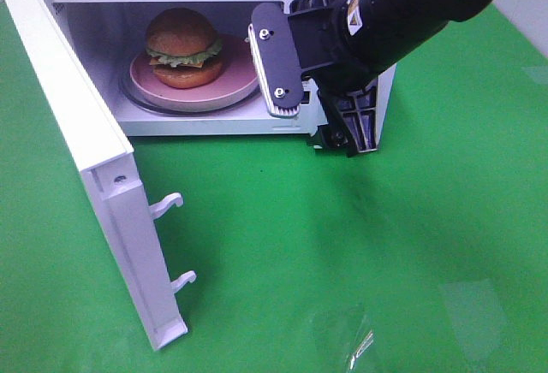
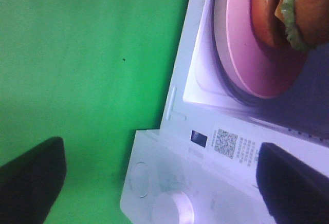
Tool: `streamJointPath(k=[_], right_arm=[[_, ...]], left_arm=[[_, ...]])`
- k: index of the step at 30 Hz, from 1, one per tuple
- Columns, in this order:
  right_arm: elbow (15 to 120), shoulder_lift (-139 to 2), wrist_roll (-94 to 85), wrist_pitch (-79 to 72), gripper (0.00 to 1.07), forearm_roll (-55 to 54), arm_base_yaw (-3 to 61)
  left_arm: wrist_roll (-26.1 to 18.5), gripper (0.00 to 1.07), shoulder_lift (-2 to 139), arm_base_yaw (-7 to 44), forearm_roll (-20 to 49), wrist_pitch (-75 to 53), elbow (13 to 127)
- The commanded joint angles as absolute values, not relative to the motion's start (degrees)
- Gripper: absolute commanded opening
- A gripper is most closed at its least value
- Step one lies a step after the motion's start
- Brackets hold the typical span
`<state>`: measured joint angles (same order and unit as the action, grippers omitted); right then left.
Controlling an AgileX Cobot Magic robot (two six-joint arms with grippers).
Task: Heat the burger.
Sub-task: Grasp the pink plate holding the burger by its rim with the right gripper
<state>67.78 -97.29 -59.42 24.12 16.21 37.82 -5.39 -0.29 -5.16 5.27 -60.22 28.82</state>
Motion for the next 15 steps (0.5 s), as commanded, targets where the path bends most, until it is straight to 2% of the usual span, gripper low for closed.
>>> streamJointPath(k=[1, 15], right_arm=[[69.44, -98.95, -58.50, 24.47, 0.96, 17.07, 38.73], [80.84, -111.55, -56.95, 23.78, 0.93, 17.02, 40.62]], left_arm=[[-5.33, 0.98, -1.15, -5.16, 5.44, -59.42, 28.59], [-5.33, 0.98, -1.15, -5.16, 5.44, -59.42, 28.59]])
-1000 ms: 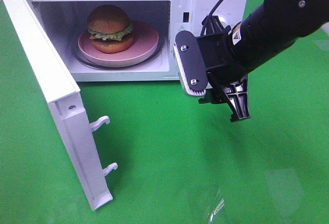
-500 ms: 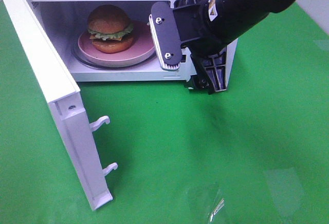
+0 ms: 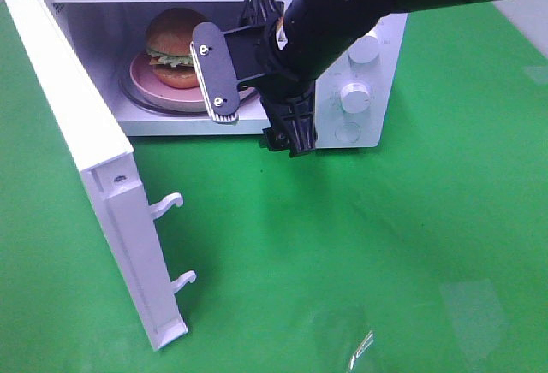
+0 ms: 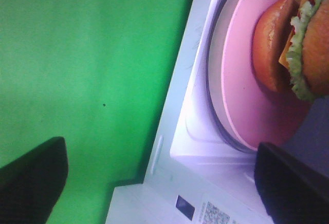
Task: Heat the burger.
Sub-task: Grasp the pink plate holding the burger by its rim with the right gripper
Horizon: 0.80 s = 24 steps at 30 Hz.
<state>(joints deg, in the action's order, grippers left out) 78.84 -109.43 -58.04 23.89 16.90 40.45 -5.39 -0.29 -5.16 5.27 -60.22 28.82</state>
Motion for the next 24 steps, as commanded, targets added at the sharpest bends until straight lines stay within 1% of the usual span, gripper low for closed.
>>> streamJointPath(k=[1, 4, 14, 24], right_arm=[[81.76, -112.30, -56.67, 23.84, 0.93, 17.02, 40.62], [83.54, -113.90, -56.09, 23.84, 0.92, 17.02, 40.62], [94.42, -123.30, -54.83, 24.01, 0.90, 17.02, 40.22], [101.36, -129.43, -53.80, 24.47, 0.89, 16.96, 40.05]], left_arm=[[-5.33, 0.98, -1.15, -5.16, 5.44, -59.42, 28.59], [-5.33, 0.98, -1.15, -5.16, 5.44, -59.42, 28.59], [-5.33, 0.98, -1.15, -5.16, 5.44, -59.42, 28.59], [-5.33, 0.98, -1.15, -5.16, 5.44, -59.42, 28.59]])
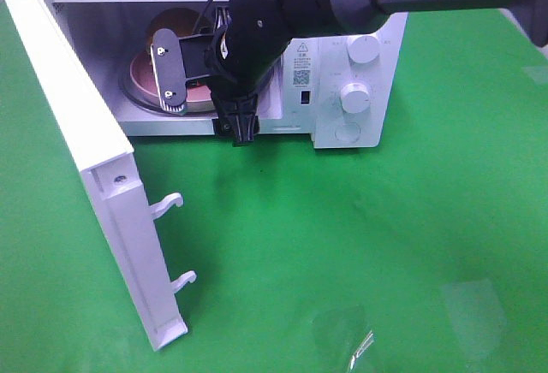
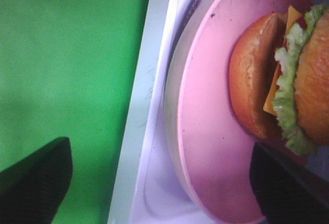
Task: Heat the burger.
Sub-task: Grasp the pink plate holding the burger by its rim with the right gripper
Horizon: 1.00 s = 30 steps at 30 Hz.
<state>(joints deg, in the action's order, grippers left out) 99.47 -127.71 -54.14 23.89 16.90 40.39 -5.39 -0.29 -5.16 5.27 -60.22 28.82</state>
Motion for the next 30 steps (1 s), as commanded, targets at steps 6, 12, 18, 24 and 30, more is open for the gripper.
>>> streamJointPath(k=[6, 12, 18, 24, 30], right_arm=[[104.62, -132.53, -53.74, 24.75, 0.87, 16.21, 39.48], [108.00, -135.85, -53.57, 25.32, 0.86, 15.41, 38.10], [110.12, -138.03, -53.57, 25.73, 0.85, 14.27, 37.13], [111.04, -139.34, -53.57, 25.27, 0.80, 13.41, 36.73], [111.15, -139.52, -53.57, 25.38, 0.63, 12.66, 36.73]], left_arm=[[-5.33, 0.98, -1.15, -5.16, 5.44, -59.42, 28.59], [-5.33, 0.98, -1.15, -5.16, 5.27, -59.42, 28.59], [-5.33, 0.98, -1.15, -5.16, 5.04, -59.42, 28.59], [-5.33, 0.98, -1.15, -5.16, 5.04, -59.42, 28.59], [-5.33, 0.98, -1.15, -5.16, 5.04, -59.42, 28.59]])
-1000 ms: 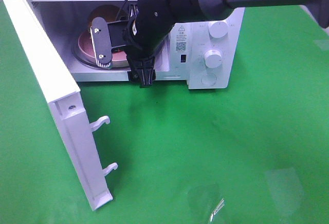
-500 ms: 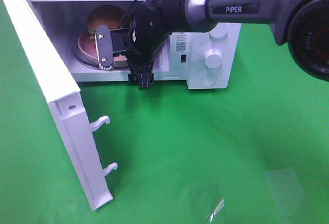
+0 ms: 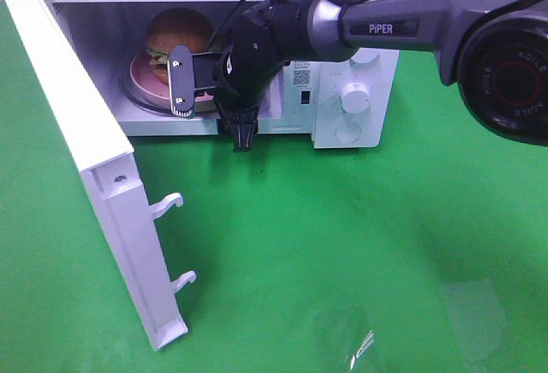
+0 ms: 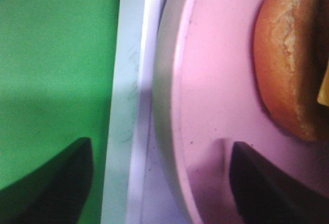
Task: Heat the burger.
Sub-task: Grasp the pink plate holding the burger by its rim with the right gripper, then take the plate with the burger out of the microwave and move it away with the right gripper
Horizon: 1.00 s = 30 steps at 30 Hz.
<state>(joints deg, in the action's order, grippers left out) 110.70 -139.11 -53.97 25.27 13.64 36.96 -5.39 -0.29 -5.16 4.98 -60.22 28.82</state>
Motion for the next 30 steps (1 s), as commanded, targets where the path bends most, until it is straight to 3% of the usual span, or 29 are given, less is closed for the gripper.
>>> streamJointPath(k=[1, 2, 3, 4, 5, 6, 7, 8, 9, 11, 30], right_arm=[[111.15, -139.52, -53.57, 25.38, 0.52, 12.55, 36.73], [111.15, -139.52, -53.57, 25.38, 0.52, 12.55, 36.73], [111.15, -139.52, -53.57, 25.38, 0.41, 12.55, 36.73], [111.15, -139.52, -53.57, 25.38, 0.41, 12.55, 36.73], [111.15, -139.52, -53.57, 25.84, 0.28, 12.55, 36.73], [111.15, -139.52, -53.57, 25.84, 0.28, 12.55, 36.73], [111.15, -139.52, -53.57, 26.70, 0.17, 12.32, 36.78], [111.15, -139.52, -53.57, 26.70, 0.17, 12.32, 36.78], [111.15, -139.46, -53.74, 27.67, 0.06, 12.32, 36.90], [111.15, -139.34, -54.49, 28.59, 0.00, 11.86, 36.96], [110.58, -134.53, -67.90, 37.24, 0.00, 5.33, 37.59]], left_arm=[[-5.33, 0.98, -1.15, -5.16, 5.04, -59.42, 28.59], [-5.33, 0.98, -1.15, -5.16, 5.04, -59.42, 28.59], [-5.33, 0.98, -1.15, -5.16, 5.04, -59.42, 28.59], [-5.33, 0.98, -1.15, -5.16, 5.04, -59.42, 28.59], [-5.33, 0.98, -1.15, -5.16, 5.04, -59.42, 28.59], [-5.33, 0.98, -1.15, -5.16, 5.04, -59.42, 28.59], [-5.33, 0.98, -1.15, -5.16, 5.04, -59.42, 28.59], [-5.33, 0.98, -1.15, -5.16, 5.04, -59.42, 28.59], [-5.33, 0.98, -1.15, -5.16, 5.04, -59.42, 28.59], [-5.33, 0.98, -1.15, -5.16, 5.04, -59.42, 28.59], [-5.33, 0.98, -1.15, -5.16, 5.04, -59.42, 28.59]])
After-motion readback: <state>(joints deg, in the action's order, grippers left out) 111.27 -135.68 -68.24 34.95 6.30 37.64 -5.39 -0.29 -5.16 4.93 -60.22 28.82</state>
